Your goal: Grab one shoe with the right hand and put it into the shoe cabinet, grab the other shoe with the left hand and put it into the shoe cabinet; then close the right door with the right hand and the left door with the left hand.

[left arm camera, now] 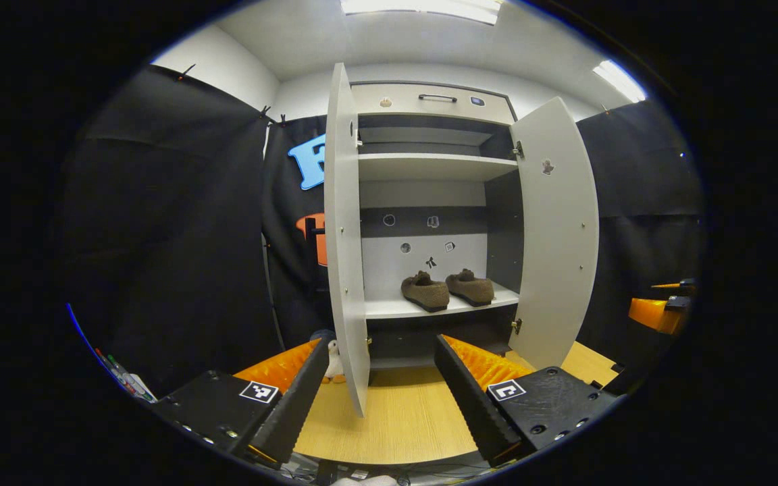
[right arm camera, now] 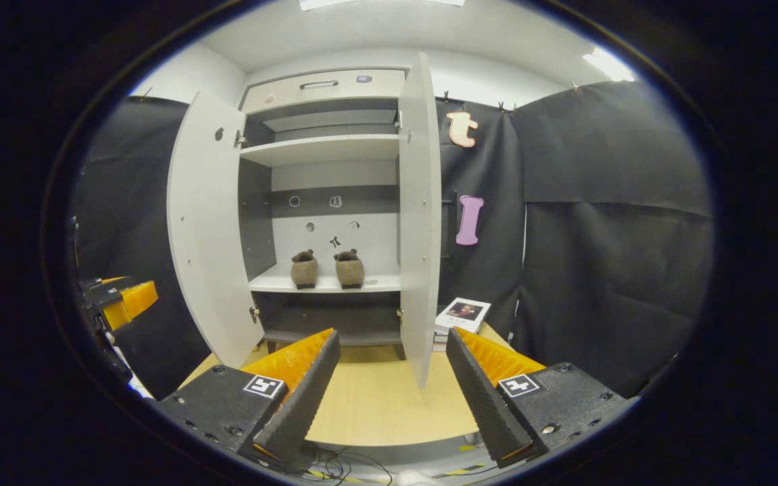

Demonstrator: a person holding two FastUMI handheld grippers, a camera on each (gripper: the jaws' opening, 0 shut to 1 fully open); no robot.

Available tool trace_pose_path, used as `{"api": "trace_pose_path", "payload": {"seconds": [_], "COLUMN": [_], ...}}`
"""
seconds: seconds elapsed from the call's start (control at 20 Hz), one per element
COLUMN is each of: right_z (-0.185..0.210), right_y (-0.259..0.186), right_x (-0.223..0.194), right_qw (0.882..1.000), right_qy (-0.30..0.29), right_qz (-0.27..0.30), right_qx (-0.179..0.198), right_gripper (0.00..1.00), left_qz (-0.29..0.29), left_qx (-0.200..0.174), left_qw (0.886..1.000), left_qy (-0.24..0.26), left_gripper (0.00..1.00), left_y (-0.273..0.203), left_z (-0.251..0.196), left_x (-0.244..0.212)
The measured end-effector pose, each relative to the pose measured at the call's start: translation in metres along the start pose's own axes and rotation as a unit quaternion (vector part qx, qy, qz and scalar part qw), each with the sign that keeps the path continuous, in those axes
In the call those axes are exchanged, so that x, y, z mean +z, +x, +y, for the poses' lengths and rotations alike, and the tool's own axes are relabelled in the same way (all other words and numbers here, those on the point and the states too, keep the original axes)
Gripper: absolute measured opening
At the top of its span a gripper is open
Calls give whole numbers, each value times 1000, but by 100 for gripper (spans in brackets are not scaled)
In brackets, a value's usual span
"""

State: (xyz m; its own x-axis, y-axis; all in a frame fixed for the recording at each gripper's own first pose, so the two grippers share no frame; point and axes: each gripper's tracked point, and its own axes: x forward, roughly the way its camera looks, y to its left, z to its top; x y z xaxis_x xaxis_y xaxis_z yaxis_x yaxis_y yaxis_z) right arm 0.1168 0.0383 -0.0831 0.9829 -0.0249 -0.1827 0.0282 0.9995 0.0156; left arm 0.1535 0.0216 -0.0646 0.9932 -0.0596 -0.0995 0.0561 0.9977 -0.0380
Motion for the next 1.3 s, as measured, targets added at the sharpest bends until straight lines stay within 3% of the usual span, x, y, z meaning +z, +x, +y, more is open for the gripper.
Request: {"api": "trace_pose_path", "payload": {"seconds": [0.2,0.25,0.45,0.65,0.75,0.95,1.0,1.2,1.25,1.3], "right_z": [-38,-51,-113,-159,-165,-159,-157,-148,-145,-141], "right_y": [24,32,79,130,160,198,206,213,212,213], "right_x": [17,24,52,80,90,110,111,119,118,119], "right_qw": [1000,1000,999,998,999,999,999,997,997,997], "right_qy": [2,5,13,18,24,19,22,13,10,9], "right_qz": [-11,-15,-23,-31,-34,-41,-43,-56,-54,-55], "right_qx": [-17,-23,-45,-47,-31,11,20,46,48,50], "right_gripper": [100,100,100,100,100,100,100,97,90,95], "left_qz": [-10,-12,-15,-10,-8,-8,-7,-1,1,5], "left_qx": [4,8,27,50,64,94,102,132,137,142], "left_qw": [1000,1000,1000,999,998,996,995,991,990,990], "left_qy": [-4,-2,4,-2,2,0,0,-11,-14,-13], "left_gripper": [100,96,100,96,100,96,100,96,96,96], "left_y": [-6,-7,-7,-4,-1,0,1,3,4,5], "left_z": [-4,-6,-24,-49,-62,-80,-82,-78,-76,-73], "left_x": [3,4,8,8,10,8,7,2,0,-3]}}
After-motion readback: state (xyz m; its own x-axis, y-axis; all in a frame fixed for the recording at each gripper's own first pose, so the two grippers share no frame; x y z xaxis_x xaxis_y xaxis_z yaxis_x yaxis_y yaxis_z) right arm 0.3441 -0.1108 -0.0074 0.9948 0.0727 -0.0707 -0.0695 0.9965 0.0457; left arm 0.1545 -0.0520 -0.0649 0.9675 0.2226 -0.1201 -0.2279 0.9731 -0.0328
